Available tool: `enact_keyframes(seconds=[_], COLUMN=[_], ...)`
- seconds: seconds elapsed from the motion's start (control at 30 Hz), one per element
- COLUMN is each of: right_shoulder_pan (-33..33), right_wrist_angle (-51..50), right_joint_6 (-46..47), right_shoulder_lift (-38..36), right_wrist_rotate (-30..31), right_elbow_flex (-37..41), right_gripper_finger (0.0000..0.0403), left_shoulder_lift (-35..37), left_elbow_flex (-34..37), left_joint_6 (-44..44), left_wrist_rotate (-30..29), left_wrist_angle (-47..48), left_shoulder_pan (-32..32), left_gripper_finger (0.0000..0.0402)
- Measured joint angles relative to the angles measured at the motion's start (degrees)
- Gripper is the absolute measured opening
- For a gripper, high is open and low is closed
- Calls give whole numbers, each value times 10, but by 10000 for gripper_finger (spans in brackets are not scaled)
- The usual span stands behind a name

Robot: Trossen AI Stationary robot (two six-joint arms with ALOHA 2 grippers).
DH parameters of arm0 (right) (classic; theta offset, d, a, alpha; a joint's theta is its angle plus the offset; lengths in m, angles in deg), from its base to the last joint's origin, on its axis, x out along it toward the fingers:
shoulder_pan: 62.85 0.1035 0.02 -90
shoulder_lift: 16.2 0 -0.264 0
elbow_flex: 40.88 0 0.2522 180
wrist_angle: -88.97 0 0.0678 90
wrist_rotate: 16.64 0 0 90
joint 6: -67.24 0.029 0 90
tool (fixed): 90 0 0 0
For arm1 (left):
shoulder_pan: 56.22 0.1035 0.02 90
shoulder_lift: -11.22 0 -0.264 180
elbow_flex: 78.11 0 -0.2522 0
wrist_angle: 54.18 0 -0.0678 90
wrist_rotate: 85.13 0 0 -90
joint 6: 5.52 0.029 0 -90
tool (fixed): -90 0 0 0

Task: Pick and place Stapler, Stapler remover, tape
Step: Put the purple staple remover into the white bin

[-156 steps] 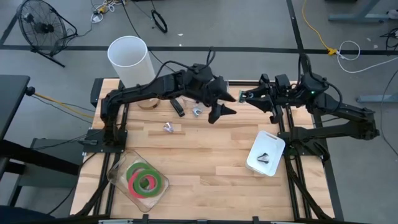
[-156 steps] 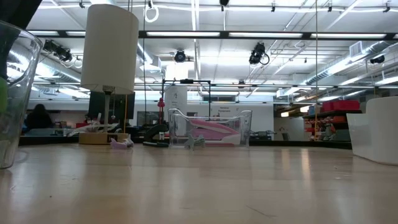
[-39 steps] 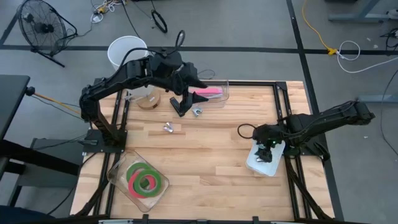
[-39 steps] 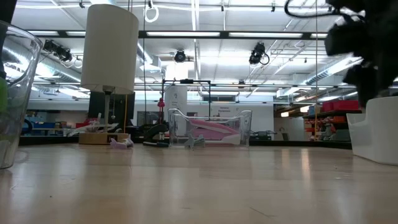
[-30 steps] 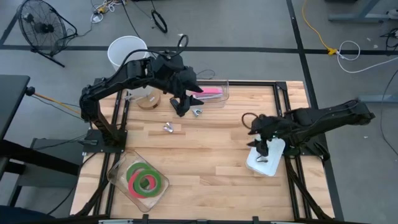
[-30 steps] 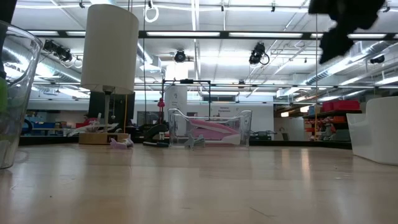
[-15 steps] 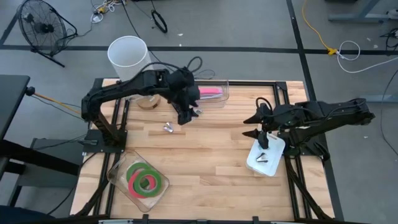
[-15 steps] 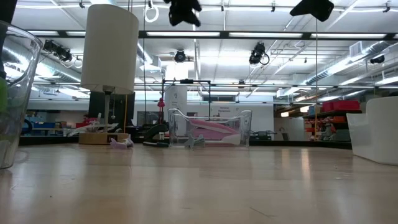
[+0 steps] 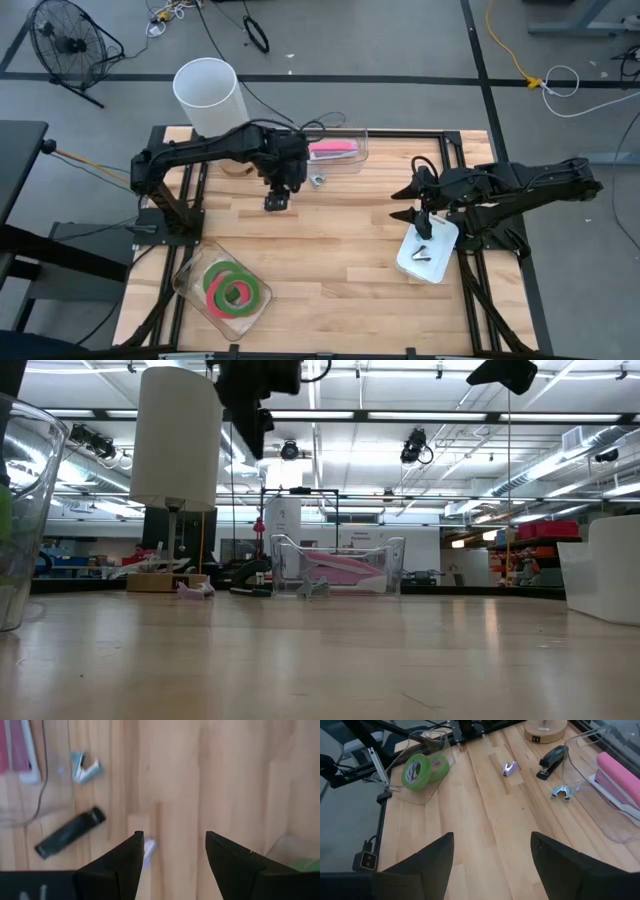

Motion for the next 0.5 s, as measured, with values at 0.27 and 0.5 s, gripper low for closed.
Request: enact_keyframes(seconds=[0.27,0.5], right_shoulder_pan=[0,0], right_wrist_angle=[0,0], right_joint_6=[0,12], right_shoulder_lift=[0,0], right_wrist_rotate=[0,0], right_elbow_flex=[0,0], right_gripper_finger=[261,261], left_shoulder_lift=[0,12], left_elbow_flex=[59,69], left_joint_6=[24,15], left_wrist_rotate=[-26,-33], left_wrist_angle=[9,6], left_shoulder_pan=[-3,-29], left_gripper_finger=[215,215])
